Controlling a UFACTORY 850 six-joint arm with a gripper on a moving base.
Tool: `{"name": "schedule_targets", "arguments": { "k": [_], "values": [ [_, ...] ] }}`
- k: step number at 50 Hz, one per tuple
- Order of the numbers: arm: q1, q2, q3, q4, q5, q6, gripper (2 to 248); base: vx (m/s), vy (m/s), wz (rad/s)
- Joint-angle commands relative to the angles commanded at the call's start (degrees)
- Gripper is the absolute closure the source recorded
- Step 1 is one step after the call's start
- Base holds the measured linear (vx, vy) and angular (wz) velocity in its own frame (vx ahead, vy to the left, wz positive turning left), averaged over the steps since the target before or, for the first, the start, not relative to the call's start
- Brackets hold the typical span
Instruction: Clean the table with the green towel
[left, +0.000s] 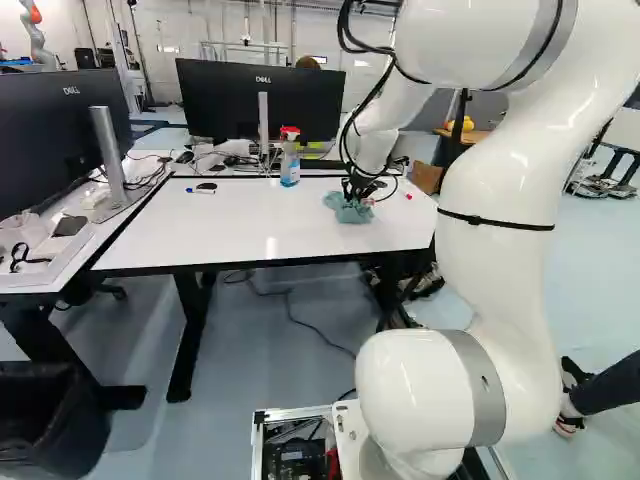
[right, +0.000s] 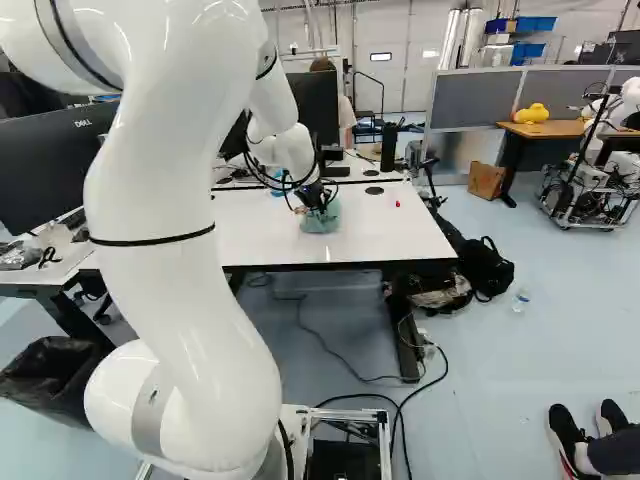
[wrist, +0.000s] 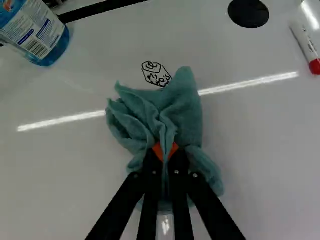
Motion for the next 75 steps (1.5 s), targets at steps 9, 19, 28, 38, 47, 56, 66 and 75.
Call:
{"name": "schedule_targets", "arguments": {
  "k": [9,19,28,38,47,56,66,75],
  "values": [
    [1.4,0.9,1.2,0.0,0.0,0.0,221,0.000,0.000,0.000],
    [2.1,2.3,2.8,0.0,0.0,0.0,221,0.000,0.000,0.000],
    [2.1,2.3,2.9,0.0,0.0,0.0,221,0.000,0.000,0.000],
    [2.7,3.7,3.3,0.0,0.0,0.0,221,0.000,0.000,0.000],
    [4.2,5.9,4.5,0.0,0.0,0.0,221,0.000,0.000,0.000],
    [5.7,8.8,6.5,0.0,0.0,0.0,221,0.000,0.000,0.000],
    [7.2,11.2,8.8,0.0,0.0,0.0,221,0.000,0.000,0.000],
    [8.3,13.3,11.2,0.0,0.0,0.0,221,0.000,0.000,0.000]
  ]
}}
